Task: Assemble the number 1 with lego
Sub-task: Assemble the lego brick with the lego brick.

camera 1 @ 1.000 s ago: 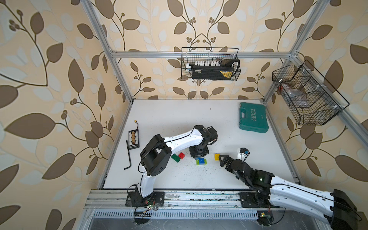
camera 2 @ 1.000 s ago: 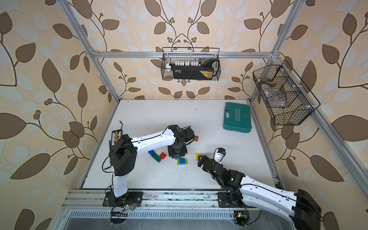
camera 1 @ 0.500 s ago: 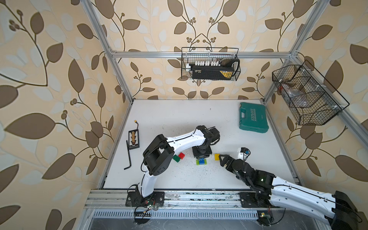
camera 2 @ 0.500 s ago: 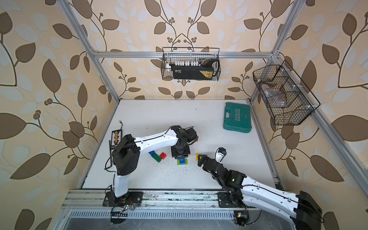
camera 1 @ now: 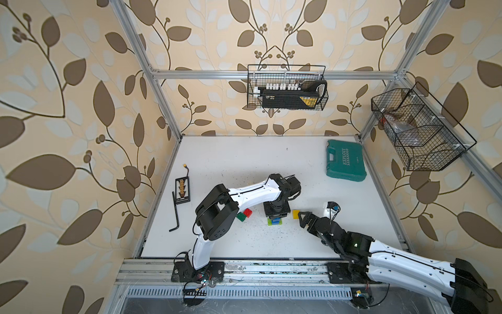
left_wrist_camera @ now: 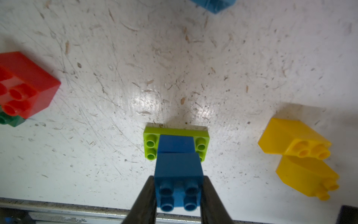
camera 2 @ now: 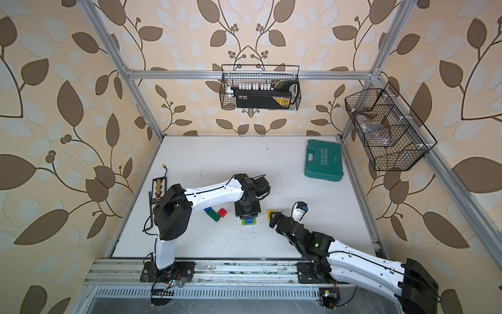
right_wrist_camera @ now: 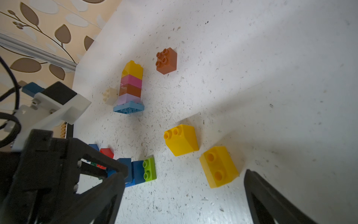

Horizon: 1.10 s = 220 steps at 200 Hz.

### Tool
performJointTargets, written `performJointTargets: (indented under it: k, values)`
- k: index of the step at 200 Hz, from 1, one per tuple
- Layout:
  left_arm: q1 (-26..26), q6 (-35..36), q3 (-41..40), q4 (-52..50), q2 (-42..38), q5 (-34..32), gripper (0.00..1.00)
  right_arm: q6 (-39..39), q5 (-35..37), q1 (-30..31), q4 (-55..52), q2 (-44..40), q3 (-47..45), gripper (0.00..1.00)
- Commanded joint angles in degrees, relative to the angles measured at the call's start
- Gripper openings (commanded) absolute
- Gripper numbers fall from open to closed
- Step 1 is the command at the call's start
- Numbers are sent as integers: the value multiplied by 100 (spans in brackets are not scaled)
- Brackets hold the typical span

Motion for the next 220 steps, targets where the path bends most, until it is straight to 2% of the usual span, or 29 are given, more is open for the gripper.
performJointTargets:
  k: [1,100,220]
  values:
    - [-41,142,-104,-61,-94,23,13,-62,-19,-24,27,30,-4,99]
    - [-76,128,-350,174,-51,185,14,-65,-2,-21,39,92,7,99]
    - [-214,74,-865,581,-156,20,14,36,34,-22,-61,275,94,99]
